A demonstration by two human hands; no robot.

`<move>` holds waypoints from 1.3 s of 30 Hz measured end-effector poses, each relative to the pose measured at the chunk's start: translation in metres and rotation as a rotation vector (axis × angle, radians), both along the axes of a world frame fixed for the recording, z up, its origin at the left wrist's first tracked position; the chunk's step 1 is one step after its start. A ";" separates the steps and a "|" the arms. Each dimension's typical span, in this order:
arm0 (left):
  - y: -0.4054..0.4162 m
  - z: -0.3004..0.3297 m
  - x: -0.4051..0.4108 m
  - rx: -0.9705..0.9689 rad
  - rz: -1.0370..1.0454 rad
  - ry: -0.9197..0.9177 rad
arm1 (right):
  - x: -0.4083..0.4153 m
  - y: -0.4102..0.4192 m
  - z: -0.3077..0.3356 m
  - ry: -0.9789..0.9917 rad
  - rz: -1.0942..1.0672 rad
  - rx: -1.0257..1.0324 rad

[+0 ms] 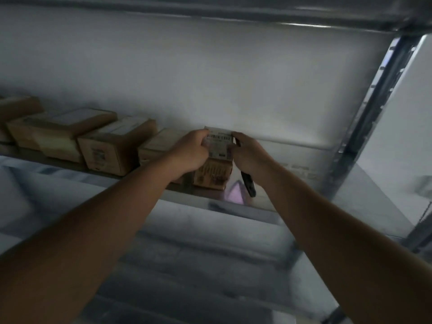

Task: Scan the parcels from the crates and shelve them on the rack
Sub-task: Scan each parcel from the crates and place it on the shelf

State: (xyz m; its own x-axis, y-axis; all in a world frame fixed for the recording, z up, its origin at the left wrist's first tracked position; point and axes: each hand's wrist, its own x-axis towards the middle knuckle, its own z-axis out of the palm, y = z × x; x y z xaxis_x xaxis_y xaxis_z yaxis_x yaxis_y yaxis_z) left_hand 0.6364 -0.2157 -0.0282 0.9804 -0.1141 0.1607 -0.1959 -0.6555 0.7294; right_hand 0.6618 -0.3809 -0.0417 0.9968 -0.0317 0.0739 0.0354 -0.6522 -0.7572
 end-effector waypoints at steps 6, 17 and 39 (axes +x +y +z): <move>0.005 0.002 0.018 0.093 0.007 0.056 | 0.012 0.013 -0.004 0.022 -0.059 -0.038; 0.006 0.005 0.015 0.281 -0.098 -0.021 | -0.023 0.016 -0.007 -0.115 -0.314 -0.031; -0.118 0.008 -0.135 0.488 -0.704 -0.503 | -0.284 -0.094 -0.012 -0.164 -0.755 -0.437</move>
